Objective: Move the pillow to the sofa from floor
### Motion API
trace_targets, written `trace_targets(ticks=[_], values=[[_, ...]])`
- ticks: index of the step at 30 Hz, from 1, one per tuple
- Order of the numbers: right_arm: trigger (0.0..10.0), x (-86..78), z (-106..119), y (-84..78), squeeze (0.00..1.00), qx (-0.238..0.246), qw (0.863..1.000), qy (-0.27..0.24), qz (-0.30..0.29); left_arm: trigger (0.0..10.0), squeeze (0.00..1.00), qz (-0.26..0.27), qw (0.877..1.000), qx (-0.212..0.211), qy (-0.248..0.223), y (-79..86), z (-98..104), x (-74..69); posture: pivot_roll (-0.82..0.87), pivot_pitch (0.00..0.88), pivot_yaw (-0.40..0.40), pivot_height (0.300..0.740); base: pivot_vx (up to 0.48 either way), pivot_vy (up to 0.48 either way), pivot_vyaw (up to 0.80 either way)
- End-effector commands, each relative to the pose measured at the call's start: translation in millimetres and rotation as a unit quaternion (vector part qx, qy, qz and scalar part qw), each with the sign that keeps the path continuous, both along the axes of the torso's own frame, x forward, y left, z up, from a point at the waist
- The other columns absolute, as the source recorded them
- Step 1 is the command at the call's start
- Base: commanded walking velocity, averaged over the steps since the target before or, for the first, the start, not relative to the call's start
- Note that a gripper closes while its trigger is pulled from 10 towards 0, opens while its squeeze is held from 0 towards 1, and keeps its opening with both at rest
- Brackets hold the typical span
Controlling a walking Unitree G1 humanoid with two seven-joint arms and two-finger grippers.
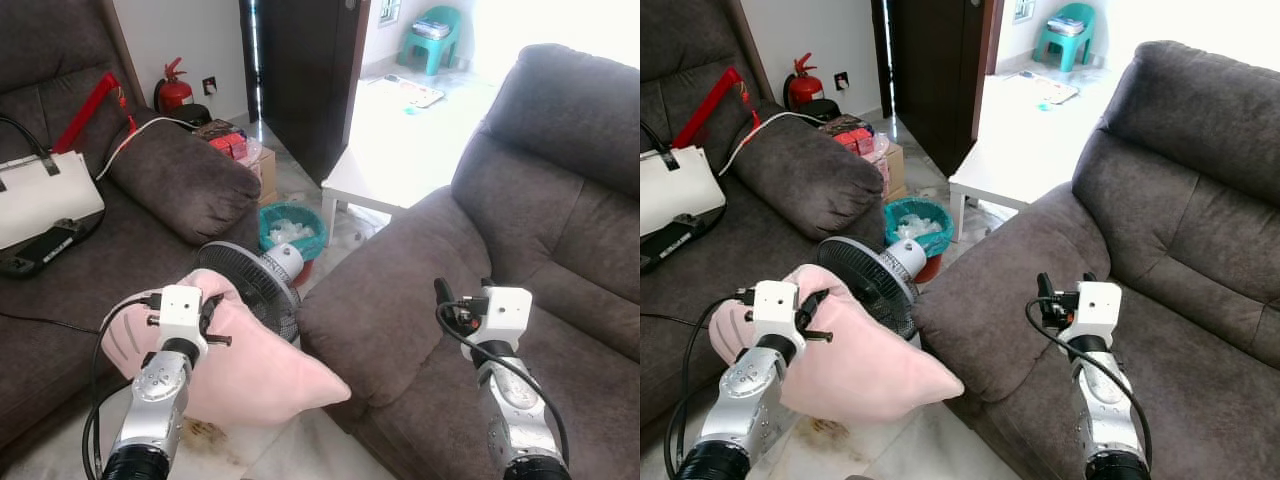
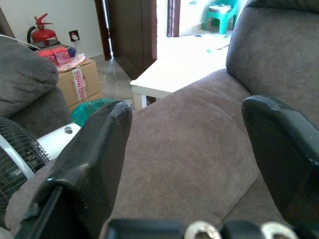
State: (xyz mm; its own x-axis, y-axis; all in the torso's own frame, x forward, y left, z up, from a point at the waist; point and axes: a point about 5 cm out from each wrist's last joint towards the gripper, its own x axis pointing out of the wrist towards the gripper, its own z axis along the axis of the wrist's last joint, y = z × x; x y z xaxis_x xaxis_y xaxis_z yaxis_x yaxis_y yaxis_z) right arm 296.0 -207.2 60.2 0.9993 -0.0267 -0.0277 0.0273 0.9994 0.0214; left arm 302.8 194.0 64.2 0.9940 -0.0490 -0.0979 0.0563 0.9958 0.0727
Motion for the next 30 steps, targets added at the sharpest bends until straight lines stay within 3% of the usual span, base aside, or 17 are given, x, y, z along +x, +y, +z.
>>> trace_targets(ticks=[1,13,20,30], values=[[10.0,1.0,-1,-3.6,0.00,-0.001,1.000,0.002,-0.012,10.0,0.00,-0.013,0.998,0.001,-0.060,-7.2,25,8.8,0.16,0.000,-0.041,0.740,0.000,0.000,0.00],[10.0,1.8,0,-7.6,0.00,0.002,1.000,0.001,-0.031,10.0,0.00,-0.005,0.998,0.006,-0.060,-5.5,26,11.3,0.15,0.000,-0.027,0.740,-0.241,0.000,0.00],[10.0,1.2,1,-10.5,0.00,0.003,0.999,-0.002,-0.038,10.0,0.00,-0.010,0.998,0.001,-0.063,-10.9,28,16.5,0.12,0.000,-0.026,0.740,-0.354,0.000,-0.78],[10.0,4.8,5,-16.5,0.00,-0.003,0.998,-0.008,-0.056,10.0,0.00,-0.014,0.998,-0.006,-0.069,-15.8,31,23.4,0.11,0.000,-0.034,0.740,-0.370,0.000,0.00]])
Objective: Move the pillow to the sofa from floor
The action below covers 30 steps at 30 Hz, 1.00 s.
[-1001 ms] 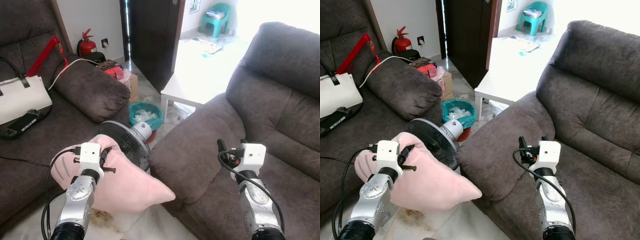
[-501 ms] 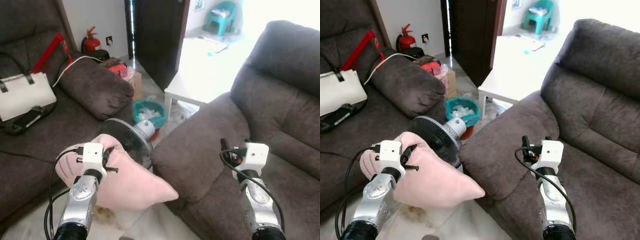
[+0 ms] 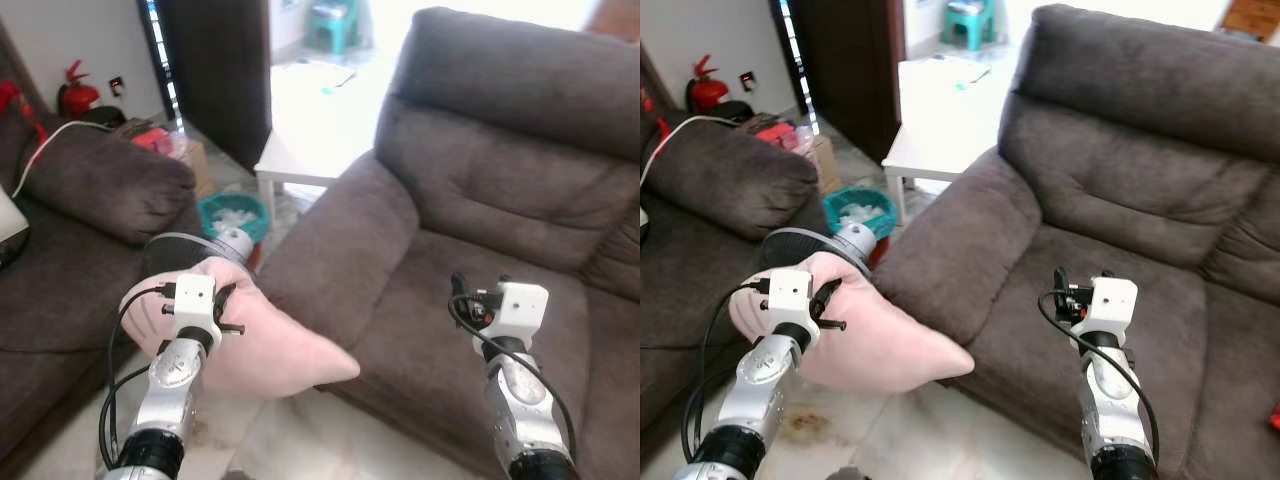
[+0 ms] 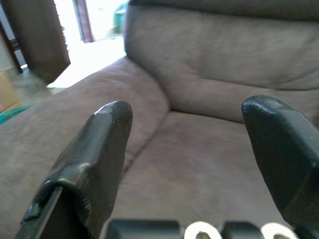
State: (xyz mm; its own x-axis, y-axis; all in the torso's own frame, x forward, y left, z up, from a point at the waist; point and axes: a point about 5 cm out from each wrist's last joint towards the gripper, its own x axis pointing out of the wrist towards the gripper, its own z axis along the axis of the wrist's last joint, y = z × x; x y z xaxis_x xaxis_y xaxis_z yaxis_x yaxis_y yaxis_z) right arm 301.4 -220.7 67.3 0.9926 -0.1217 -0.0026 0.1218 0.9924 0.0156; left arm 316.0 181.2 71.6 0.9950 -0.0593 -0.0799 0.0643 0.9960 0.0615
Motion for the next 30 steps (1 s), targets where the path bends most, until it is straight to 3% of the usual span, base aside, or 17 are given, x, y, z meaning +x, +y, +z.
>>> trace_targets(ticks=[1,10,13,19,25,30], values=[[10.0,-0.5,-3,-2.4,0.00,0.003,1.000,0.006,-0.010,10.0,0.00,-0.007,0.998,0.000,-0.061,-1.7,24,10.4,0.11,0.000,-0.036,0.740,-0.368,0.000,0.00],[10.0,9.7,-2,0.6,0.00,0.003,1.000,0.018,-0.016,10.0,0.00,-0.001,0.998,0.003,-0.067,2.9,30,16.0,0.14,0.000,-0.033,0.740,-0.353,0.000,0.00],[10.0,17.5,8,-0.4,0.00,0.006,1.000,0.003,-0.018,10.0,0.00,-0.006,0.996,0.003,-0.083,0.0,40,21.5,0.14,0.000,-0.025,0.740,-0.370,0.000,0.00],[10.0,21.9,16,-1.6,0.00,0.000,1.000,-0.009,-0.016,10.0,0.00,-0.001,0.995,0.004,-0.099,1.9,51,26.6,0.13,0.000,-0.033,0.740,0.000,0.000,-0.80],[10.0,17.8,8,8.1,0.00,-0.001,1.000,0.004,0.000,10.0,0.00,0.012,0.993,-0.003,-0.118,10.6,57,18.3,0.16,0.000,-0.053,0.740,0.000,0.000,-0.80],[10.0,17.8,7,7.6,0.00,-0.001,1.000,0.006,-0.002,10.0,0.00,0.003,0.993,-0.004,-0.120,6.7,58,17.5,0.15,0.000,-0.051,0.740,0.000,0.000,-0.80]])
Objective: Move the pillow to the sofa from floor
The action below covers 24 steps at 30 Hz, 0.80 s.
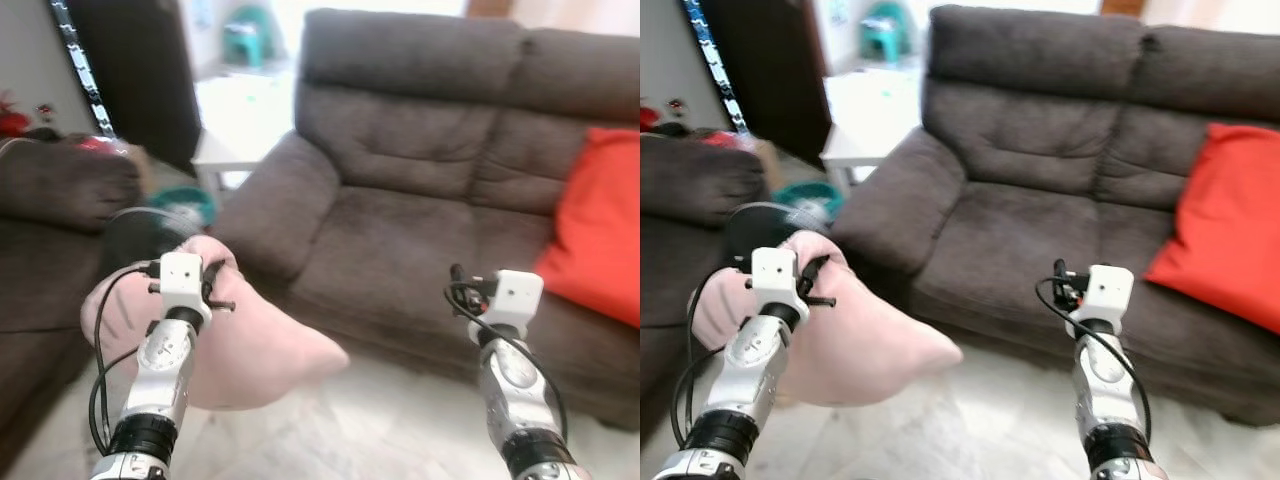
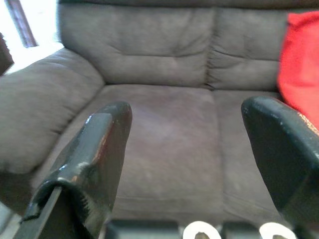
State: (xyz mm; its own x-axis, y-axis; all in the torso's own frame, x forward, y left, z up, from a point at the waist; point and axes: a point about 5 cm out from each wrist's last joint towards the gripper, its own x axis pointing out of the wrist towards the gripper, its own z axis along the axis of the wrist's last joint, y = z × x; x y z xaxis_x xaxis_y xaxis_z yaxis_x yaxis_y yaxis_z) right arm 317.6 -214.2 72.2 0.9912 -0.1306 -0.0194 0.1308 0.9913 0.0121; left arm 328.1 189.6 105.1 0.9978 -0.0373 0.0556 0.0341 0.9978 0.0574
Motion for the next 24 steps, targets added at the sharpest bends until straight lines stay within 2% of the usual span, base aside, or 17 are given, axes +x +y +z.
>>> trace_targets(ticks=[1,5,10,13,15,16,18,19,20,22,24], values=[[10.0,0.4,2,0.0,0.00,-0.002,1.000,-0.004,0.002,10.0,0.00,-0.010,0.999,0.002,-0.053,-2.8,24,4.1,0.14,0.000,-0.041,0.740,0.000,0.000,-0.80],[10.0,-6.7,4,-11.5,0.00,-0.005,1.000,-0.014,-0.020,10.0,0.00,-0.021,0.999,-0.003,-0.045,-9.1,21,1.1,0.13,0.000,-0.035,0.740,0.000,0.000,-0.80],[10.0,-11.0,2,-7.4,0.00,-0.009,1.000,-0.013,-0.009,10.0,0.00,-0.023,0.999,-0.007,-0.039,-11.9,18,-4.1,0.12,0.000,-0.031,0.740,0.000,0.000,-0.16],[10.0,-10.5,-2,-2.7,0.00,-0.036,0.999,0.013,0.032,10.0,0.00,-0.031,0.999,-0.008,-0.036,-14.9,18,-6.7,0.13,0.000,-0.043,0.740,0.000,0.000,0.00],[10.0,-9.9,-7,0.3,0.00,-0.081,0.993,0.042,0.078,10.0,0.00,-0.035,0.999,-0.008,-0.037,-15.3,19,-5.9,0.13,0.000,-0.053,0.740,0.000,0.000,0.00],[10.0,-9.7,-11,0.5,0.00,-0.105,0.987,0.069,0.104,10.0,0.00,-0.036,0.999,-0.007,-0.038,-14.9,21,-4.6,0.13,0.000,-0.064,0.740,0.000,0.000,0.00],[10.0,-11.7,-22,-6.1,0.00,-0.151,0.962,0.152,0.168,10.0,0.00,-0.049,0.998,0.000,-0.040,-15.0,27,-1.4,0.12,0.000,-0.073,0.740,0.000,0.000,0.00],[10.0,-11.7,-22,-6.1,0.00,-0.151,0.962,0.152,0.168,10.0,0.00,-0.049,0.998,0.000,-0.040,-15.0,27,-1.4,0.12,0.000,-0.073,0.740,0.000,0.000,0.00],[10.0,-15.1,-26,-8.8,0.00,-0.187,0.941,0.184,0.215,10.0,0.00,-0.059,0.998,0.004,-0.038,-15.4,29,-0.4,0.12,0.000,-0.072,0.740,0.000,0.000,0.00],[10.0,-17.6,-28,-10.4,0.00,-0.211,0.925,0.201,0.242,10.0,0.00,-0.065,0.997,0.006,-0.036,-15.6,29,0.0,0.12,0.000,-0.071,0.740,0.000,0.000,0.00],[10.0,-21.8,-32,-14.5,0.00,-0.227,0.903,0.231,0.281,10.0,0.00,-0.079,0.996,0.016,-0.024,-16.2,28,0.9,0.11,0.000,-0.058,0.740,0.000,0.000,0.00]])
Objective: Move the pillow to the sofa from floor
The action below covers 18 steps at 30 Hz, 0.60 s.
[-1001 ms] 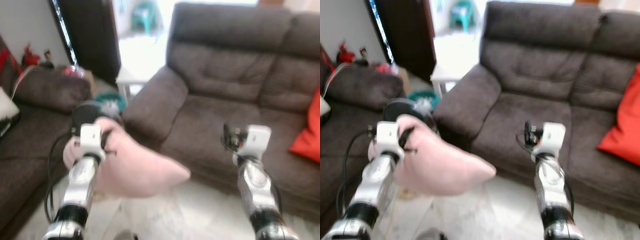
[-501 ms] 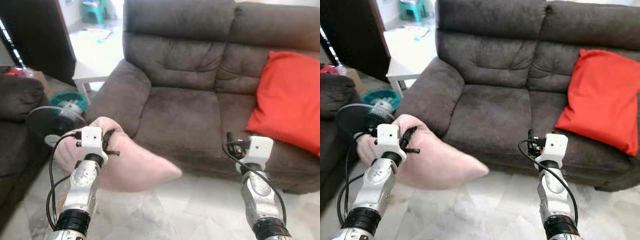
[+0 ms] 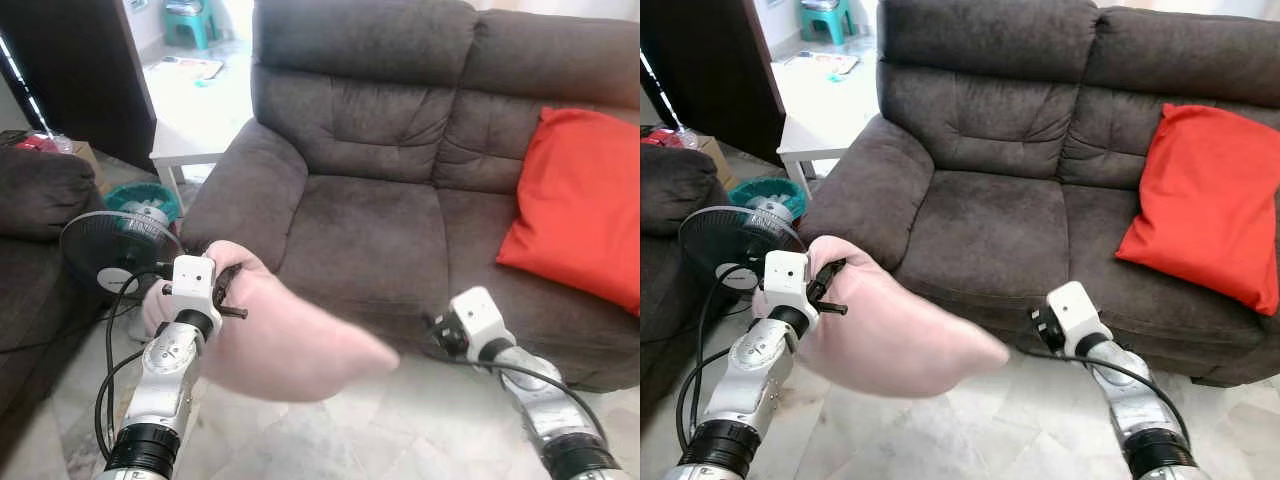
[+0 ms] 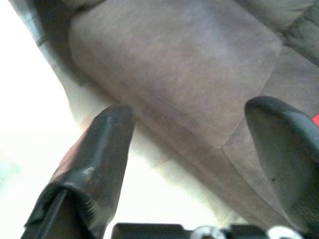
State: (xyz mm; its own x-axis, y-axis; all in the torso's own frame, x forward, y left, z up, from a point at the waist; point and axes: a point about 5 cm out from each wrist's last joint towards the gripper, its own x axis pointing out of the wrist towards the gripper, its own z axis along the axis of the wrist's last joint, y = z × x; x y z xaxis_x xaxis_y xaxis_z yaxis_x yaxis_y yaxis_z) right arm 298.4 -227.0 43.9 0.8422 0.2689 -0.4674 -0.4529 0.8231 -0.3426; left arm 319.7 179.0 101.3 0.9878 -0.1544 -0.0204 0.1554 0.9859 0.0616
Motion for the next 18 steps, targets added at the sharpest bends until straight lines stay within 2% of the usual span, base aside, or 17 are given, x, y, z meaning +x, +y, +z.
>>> trace_targets(ticks=[1,3,4,5,6,7,9,14,18], values=[[10.0,-3.7,-5,-3.8,0.00,-0.022,0.999,0.040,0.031,10.0,0.00,-0.026,0.998,0.011,-0.057,-6.0,31,9.7,0.10,0.000,-0.056,0.740,0.000,0.000,0.00],[10.0,-6.0,-7,-4.7,0.00,-0.032,0.996,0.062,0.053,10.0,0.00,-0.035,0.998,0.015,-0.051,-7.2,30,10.3,0.10,0.002,-0.054,0.740,0.000,0.000,0.00],[10.0,-13.6,-14,-1.2,0.00,-0.036,0.989,0.109,0.091,10.0,0.00,-0.050,0.998,0.013,-0.046,-11.2,29,10.8,0.10,0.010,-0.053,0.740,0.000,0.000,0.00],[10.0,-13.6,-14,-1.2,0.00,-0.036,0.989,0.109,0.091,10.0,0.00,-0.050,0.998,0.013,-0.046,-11.2,29,10.8,0.10,0.010,-0.053,0.740,0.000,0.000,0.00],[10.0,-24.2,-25,6.4,0.00,-0.030,0.979,0.155,0.129,10.0,0.00,-0.064,0.997,0.011,-0.042,-15.5,29,10.4,0.10,0.012,-0.055,0.740,0.000,0.000,0.00],[10.0,-24.2,-25,6.4,0.00,-0.030,0.979,0.155,0.129,10.0,0.00,-0.064,0.997,0.011,-0.042,-15.5,29,10.4,0.10,0.012,-0.055,0.740,0.000,0.000,0.00],[10.0,-35.8,-37,16.8,0.00,-0.028,0.970,0.183,0.158,10.0,0.00,-0.092,0.995,0.020,-0.040,-20.7,32,8.9,0.11,0.025,-0.064,0.740,0.000,0.000,0.00],[10.0,-44.4,-48,26.5,0.00,-0.016,0.965,0.205,0.161,10.0,0.00,-0.134,0.990,0.035,-0.039,-26.1,37,5.7,0.11,0.029,-0.067,0.740,0.000,0.000,0.00],[10.0,-47.0,-57,30.3,0.00,-0.033,0.963,0.215,0.157,10.0,0.00,-0.181,0.982,0.054,-0.025,-33.9,36,1.1,0.12,0.033,-0.073,0.740,0.000,0.000,0.00]])
